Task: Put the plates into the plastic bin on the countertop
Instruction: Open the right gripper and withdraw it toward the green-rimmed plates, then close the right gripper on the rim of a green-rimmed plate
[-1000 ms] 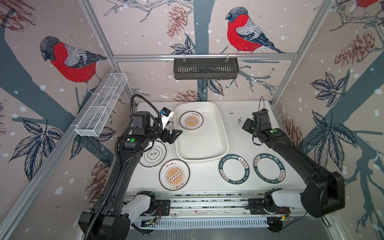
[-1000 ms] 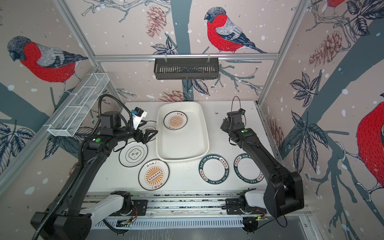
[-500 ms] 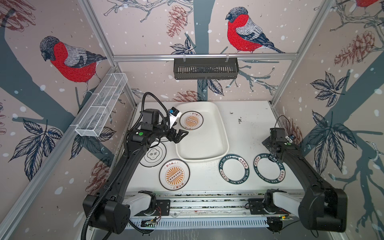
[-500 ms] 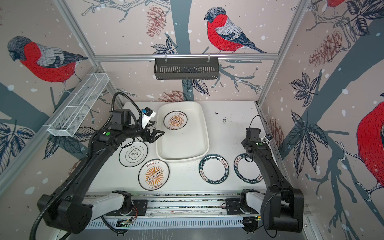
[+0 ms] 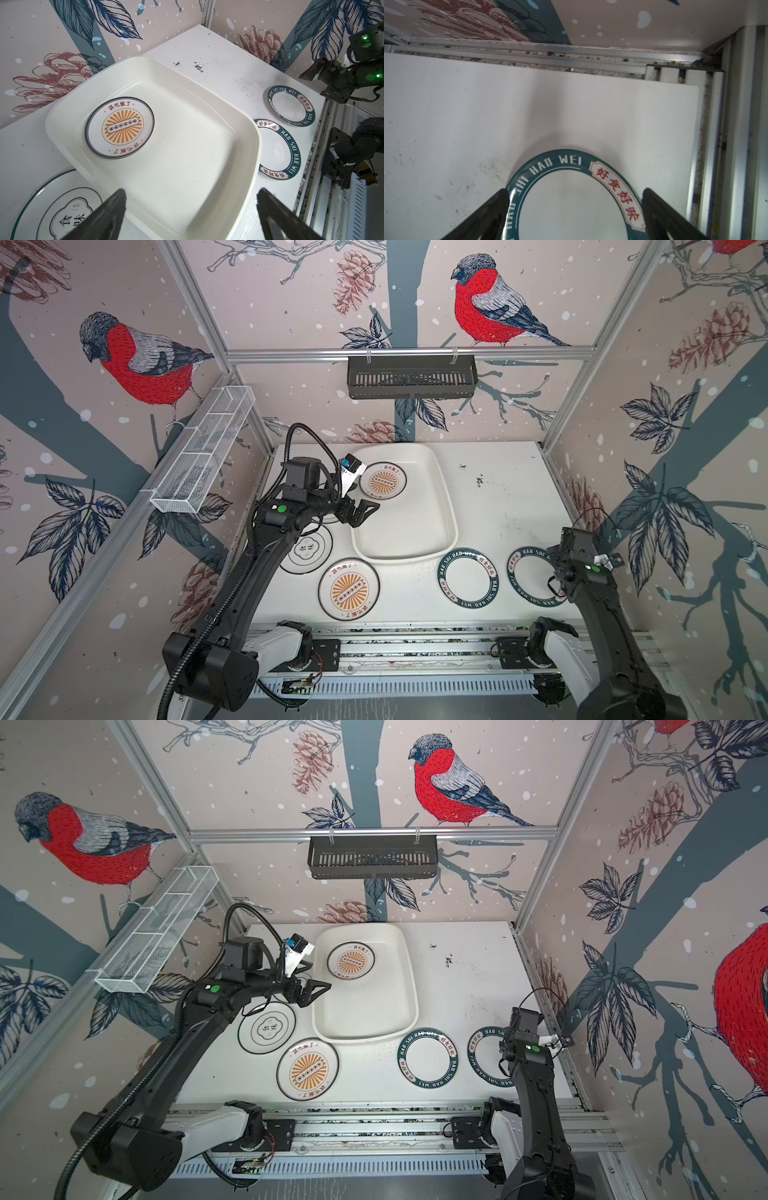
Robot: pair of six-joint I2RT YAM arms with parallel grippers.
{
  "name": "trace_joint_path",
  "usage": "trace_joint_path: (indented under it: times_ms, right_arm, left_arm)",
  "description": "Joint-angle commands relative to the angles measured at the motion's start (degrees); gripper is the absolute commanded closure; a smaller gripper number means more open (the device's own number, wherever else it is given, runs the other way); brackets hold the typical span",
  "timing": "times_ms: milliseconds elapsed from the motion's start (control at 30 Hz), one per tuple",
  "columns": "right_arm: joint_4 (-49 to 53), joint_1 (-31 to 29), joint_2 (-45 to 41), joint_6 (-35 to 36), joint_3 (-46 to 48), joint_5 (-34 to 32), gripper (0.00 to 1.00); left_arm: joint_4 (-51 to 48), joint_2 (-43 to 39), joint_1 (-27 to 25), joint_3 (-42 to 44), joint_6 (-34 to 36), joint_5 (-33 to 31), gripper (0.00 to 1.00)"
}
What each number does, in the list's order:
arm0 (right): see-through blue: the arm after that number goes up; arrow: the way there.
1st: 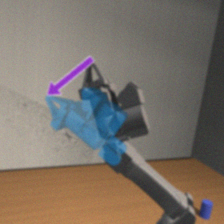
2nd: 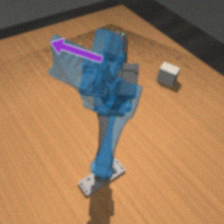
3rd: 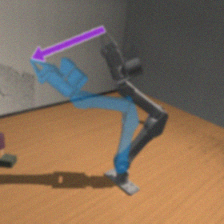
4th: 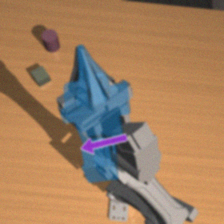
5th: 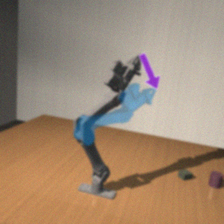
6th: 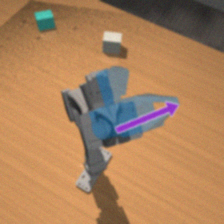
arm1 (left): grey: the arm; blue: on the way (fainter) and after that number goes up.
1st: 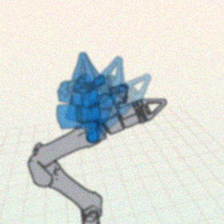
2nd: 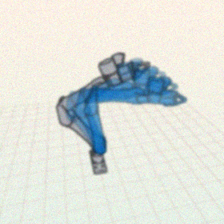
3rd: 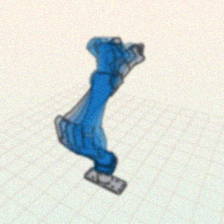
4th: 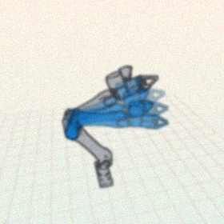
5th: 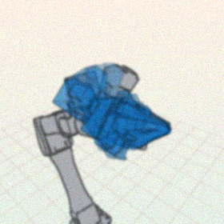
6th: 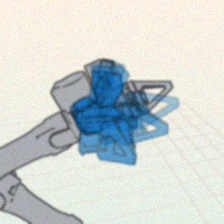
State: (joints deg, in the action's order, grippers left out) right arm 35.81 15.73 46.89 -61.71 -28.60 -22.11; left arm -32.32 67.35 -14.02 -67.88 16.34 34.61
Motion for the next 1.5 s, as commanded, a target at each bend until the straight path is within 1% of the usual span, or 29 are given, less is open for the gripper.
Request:
trace_joint_path:
  times_ms: [0, 233, 333, 467, 600, 733, 1033, 1200, 1267, 1467]
  right_arm:
    - [1.9, 2.1, 0.1, -0.2, 0.5, -0.2, 0.00]
    - [-0.8, 7.9, 4.8, 4.3, 2.5, 8.3, 0.00]
    - [-1.2, 9.2, 5.0, 5.4, 2.7, 10.7, 0.00]
    - [-2.9, 9.5, 4.3, 5.8, 4.4, 13.4, 0.00]
    - [-4.9, 10.5, 5.0, 7.8, 5.9, 17.8, 0.00]
    - [-6.3, 10.6, 5.6, 9.5, 5.8, 20.7, 0.00]
    - [-10.2, 10.6, 6.1, 8.7, 8.0, 27.1, 0.00]
    - [-11.8, 10.5, 5.9, 8.7, 8.1, 29.1, 0.00]
    - [-14.3, 10.5, 6.1, 9.4, 8.6, 32.0, 0.00]
    - [-17.2, 8.3, 8.1, 11.0, 7.6, 33.6, 0.00]
  left_arm:
    - [-0.6, -0.8, 0.0, -0.4, 0.5, 1.1, 0.03]
    - [-0.6, -1.3, -0.1, -0.6, 0.5, 1.1, 0.03]
    - [-0.5, -1.4, -0.1, -0.8, 0.7, 1.0, 0.03]
    - [-0.6, -1.4, -0.1, -0.9, 0.7, 1.1, 0.03]
    - [-0.4, -1.4, -0.1, -1.0, 0.6, 1.2, 0.03]
    - [-0.2, -1.3, -0.1, -1.0, 0.6, 1.3, 0.03]
    - [0.4, -1.3, -0.4, -1.1, -0.3, 1.3, 0.03]
    - [0.7, -1.3, -0.5, -0.9, -0.6, 1.0, 0.03]
    - [1.0, -1.3, -0.5, -0.5, -1.0, 1.1, 0.03]
    - [1.4, -0.7, -0.5, -0.5, -0.9, 0.7, 0.03]
